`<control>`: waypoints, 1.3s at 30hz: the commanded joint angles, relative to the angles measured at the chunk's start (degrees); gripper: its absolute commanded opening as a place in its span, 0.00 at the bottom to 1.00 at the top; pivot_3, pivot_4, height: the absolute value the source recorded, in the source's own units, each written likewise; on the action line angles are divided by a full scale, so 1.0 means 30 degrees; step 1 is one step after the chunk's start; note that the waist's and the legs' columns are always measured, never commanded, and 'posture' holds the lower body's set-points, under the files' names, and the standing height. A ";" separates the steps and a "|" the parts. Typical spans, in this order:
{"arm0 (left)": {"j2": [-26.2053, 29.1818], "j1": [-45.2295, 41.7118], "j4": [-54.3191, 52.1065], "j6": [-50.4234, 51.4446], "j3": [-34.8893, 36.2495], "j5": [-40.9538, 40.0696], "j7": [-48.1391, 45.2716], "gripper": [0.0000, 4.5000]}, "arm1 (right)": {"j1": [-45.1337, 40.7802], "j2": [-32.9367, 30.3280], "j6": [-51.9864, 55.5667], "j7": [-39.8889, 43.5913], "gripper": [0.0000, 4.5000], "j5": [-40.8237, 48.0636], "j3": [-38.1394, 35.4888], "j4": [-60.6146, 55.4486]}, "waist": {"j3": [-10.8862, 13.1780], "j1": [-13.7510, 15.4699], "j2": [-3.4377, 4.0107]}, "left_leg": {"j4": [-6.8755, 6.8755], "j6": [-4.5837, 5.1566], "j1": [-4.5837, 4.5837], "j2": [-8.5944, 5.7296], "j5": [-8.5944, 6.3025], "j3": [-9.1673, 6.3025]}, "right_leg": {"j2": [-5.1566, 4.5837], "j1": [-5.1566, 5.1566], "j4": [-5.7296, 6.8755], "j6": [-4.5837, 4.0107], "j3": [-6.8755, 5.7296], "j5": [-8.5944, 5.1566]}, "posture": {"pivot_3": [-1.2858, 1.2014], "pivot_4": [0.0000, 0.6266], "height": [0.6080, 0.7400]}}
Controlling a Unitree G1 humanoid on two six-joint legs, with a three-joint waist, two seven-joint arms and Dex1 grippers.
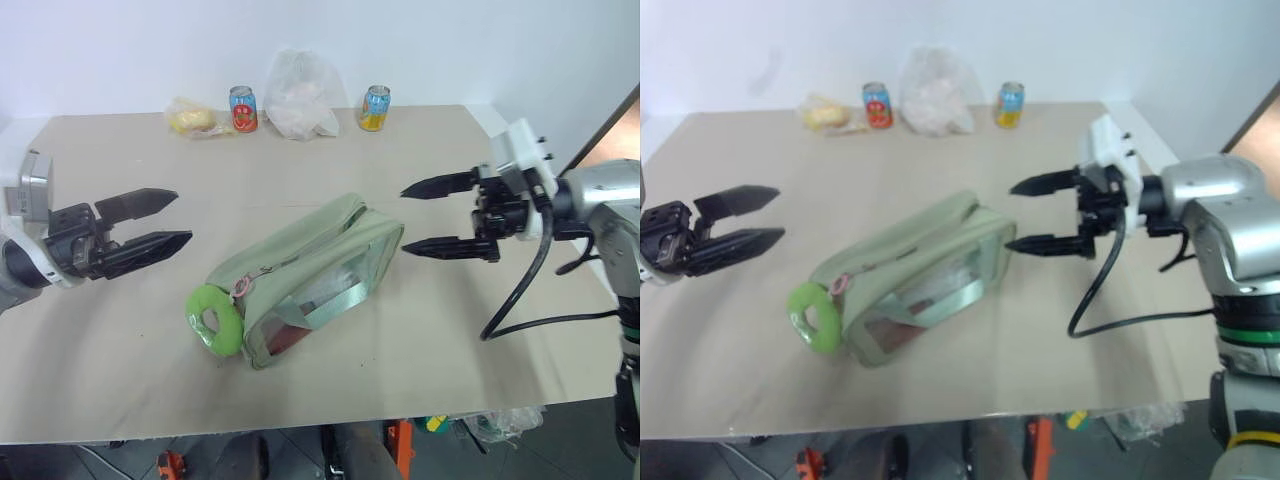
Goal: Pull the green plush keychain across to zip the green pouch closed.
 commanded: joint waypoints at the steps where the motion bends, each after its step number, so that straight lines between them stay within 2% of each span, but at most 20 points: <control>1: 0.0227 -0.0699 -0.0983 -0.0182 -0.0013 -0.0603 -0.0161 0.96 | -0.1662 0.0624 -0.1375 0.1336 0.98 -0.1522 0.1285 0.1434 | 0.0000 0.0026 -0.0002 | 0.0003 -0.0002 -0.0002 -0.0001 -0.0001 0.0003 | 0.0000 0.0000 0.0000 0.0001 0.0001 0.0000 | 0.52 0.24 1.00; 5: -0.0122 -0.0524 -0.1580 -0.0296 0.0250 -0.0999 0.0162 0.96 | -0.2400 0.1435 -0.3160 0.2389 0.98 -0.3446 0.2799 0.3284 | -0.0001 0.0051 -0.0003 | 0.0019 -0.0004 -0.0004 -0.0010 0.0000 0.0012 | -0.0009 0.0003 0.0001 -0.0005 0.0003 0.0016 | 0.52 0.24 1.00; 6: -0.0180 -0.0377 -0.1701 -0.0328 0.0329 -0.1042 0.0218 0.98 | -0.2410 0.1506 -0.3348 0.2665 0.93 -0.3561 0.2905 0.3465 | 0.0000 0.0059 -0.0001 | 0.0018 -0.0005 -0.0001 -0.0010 0.0000 0.0013 | -0.0016 0.0004 0.0003 -0.0023 0.0003 0.0026 | 0.52 0.24 1.00; 18: -0.1068 0.0834 -0.2230 -0.0939 0.0735 -0.1425 0.1147 1.00 | -0.1840 0.1809 -0.4398 0.3461 0.03 -0.3940 0.2848 0.4482 | 0.0000 0.0073 -0.0003 | 0.0029 -0.0030 -0.0008 -0.0018 0.0013 0.0006 | -0.0041 0.0003 0.0019 -0.0051 -0.0006 0.0045 | 0.52 0.24 1.00; 19: -0.1155 0.0851 -0.2178 -0.0994 0.0744 -0.1463 0.1266 1.00 | -0.1777 0.1780 -0.4415 0.3485 0.00 -0.3943 0.2841 0.4458 | 0.0000 0.0074 -0.0002 | 0.0029 -0.0036 -0.0007 -0.0019 0.0017 0.0006 | -0.0037 0.0002 0.0019 -0.0056 -0.0008 0.0048 | 0.52 0.24 1.00; 27: -0.1467 0.0901 -0.0710 -0.0944 0.2507 -0.2731 0.2168 1.00 | -0.1849 0.0900 -0.4128 0.2029 0.00 -0.4337 0.1718 0.4333 | 0.0000 0.0072 -0.0003 | 0.0037 -0.0090 0.0008 -0.0003 0.0049 -0.0001 | 0.0005 0.0008 0.0030 -0.0087 -0.0015 0.0077 | 0.52 0.24 1.00; 32: -0.1636 0.0851 -0.0499 -0.0798 0.3358 -0.3693 0.3115 1.00 | -0.1639 -0.0167 -0.1426 0.1581 0.00 -0.3213 0.0657 0.1679 | 0.0000 0.0105 -0.0001 | 0.0037 -0.0103 0.0003 -0.0009 0.0056 -0.0002 | -0.0006 0.0007 0.0034 -0.0083 -0.0044 0.0079 | 0.52 0.24 1.00; 39: -0.2027 0.1371 -0.0784 -0.0978 0.3160 -0.3889 0.3769 1.00 | 0.0998 -0.0370 0.1425 -0.0528 0.00 -0.2598 -0.0008 -0.2436 | -0.0004 0.0054 -0.0008 | 0.0036 -0.0106 0.0011 0.0005 0.0055 0.0004 | 0.0006 0.0006 0.0035 -0.0081 -0.0003 0.0079 | 0.52 0.24 1.00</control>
